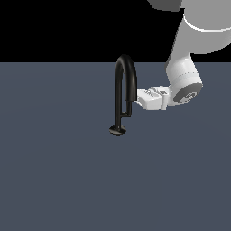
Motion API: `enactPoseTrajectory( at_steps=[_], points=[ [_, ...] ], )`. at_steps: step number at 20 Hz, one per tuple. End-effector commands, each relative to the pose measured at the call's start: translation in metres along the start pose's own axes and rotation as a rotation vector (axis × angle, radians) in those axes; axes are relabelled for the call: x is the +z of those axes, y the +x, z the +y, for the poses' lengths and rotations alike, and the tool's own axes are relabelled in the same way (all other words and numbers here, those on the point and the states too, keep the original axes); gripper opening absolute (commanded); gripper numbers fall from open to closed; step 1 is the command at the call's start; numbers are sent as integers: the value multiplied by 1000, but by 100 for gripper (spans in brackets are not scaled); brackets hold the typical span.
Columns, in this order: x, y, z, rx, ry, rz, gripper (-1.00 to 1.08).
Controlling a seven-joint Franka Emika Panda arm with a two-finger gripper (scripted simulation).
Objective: Turn on the faucet by rotating a designated handle.
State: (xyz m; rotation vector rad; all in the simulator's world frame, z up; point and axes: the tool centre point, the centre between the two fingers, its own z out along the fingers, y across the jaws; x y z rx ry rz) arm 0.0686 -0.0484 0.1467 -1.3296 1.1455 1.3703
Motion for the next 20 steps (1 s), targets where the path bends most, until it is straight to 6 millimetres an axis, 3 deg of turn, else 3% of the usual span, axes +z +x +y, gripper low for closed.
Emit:
enactPoseTrajectory(
  at_steps=[1,20],
  points=[
    [0,-2,5,0,0,0,-100],
    [0,-8,39,-4,3,3,-100]
  ],
)
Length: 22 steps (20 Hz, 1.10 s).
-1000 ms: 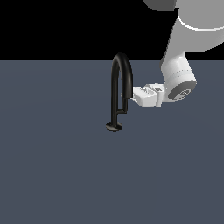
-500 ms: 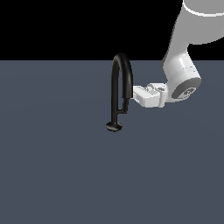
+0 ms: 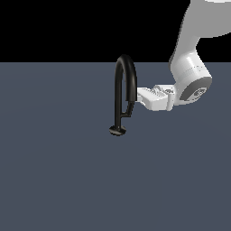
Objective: Turn on the faucet by rotating a designated handle.
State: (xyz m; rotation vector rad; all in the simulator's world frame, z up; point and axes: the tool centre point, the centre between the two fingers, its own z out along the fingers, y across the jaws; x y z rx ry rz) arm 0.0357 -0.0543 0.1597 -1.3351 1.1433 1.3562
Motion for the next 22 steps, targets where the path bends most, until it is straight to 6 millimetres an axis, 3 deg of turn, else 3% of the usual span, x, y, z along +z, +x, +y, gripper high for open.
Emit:
enactPoseTrajectory(
  at_steps=[1,15,17,22],
  points=[
    [0,5,9,7,-2,-3,-100],
    [0,23,54,10,-4,-6,-100],
    [0,14,45,-8,-5,0,-100],
    [0,48,59,2,-5,-3,-100]
  ],
)
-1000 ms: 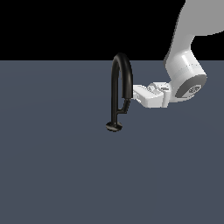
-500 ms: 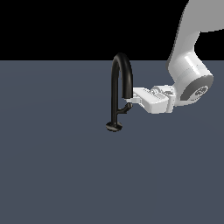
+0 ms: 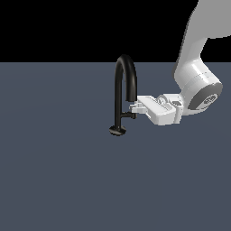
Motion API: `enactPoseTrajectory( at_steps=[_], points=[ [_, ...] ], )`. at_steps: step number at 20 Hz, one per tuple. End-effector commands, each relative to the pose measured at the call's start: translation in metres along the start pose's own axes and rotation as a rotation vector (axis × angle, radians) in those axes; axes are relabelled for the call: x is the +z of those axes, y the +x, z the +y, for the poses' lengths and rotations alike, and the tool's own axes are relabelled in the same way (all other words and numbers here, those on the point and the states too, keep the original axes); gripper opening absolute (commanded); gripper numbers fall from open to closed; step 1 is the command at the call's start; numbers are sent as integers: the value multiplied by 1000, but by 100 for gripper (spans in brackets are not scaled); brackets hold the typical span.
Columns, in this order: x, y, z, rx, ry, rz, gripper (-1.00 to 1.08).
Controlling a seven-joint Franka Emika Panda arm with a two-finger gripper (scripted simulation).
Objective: Turn on the faucet by rotating a designated handle.
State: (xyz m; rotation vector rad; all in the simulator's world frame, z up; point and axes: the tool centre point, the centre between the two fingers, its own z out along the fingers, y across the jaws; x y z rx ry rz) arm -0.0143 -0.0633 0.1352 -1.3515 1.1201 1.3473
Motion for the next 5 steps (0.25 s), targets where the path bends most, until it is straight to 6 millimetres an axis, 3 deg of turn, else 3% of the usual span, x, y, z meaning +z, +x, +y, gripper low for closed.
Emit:
enactPoseTrajectory(
  at_steps=[1,5],
  points=[
    [0,28,13,26,5,-4,-100],
    [0,48,21,32,5,-6,-100]
  ],
)
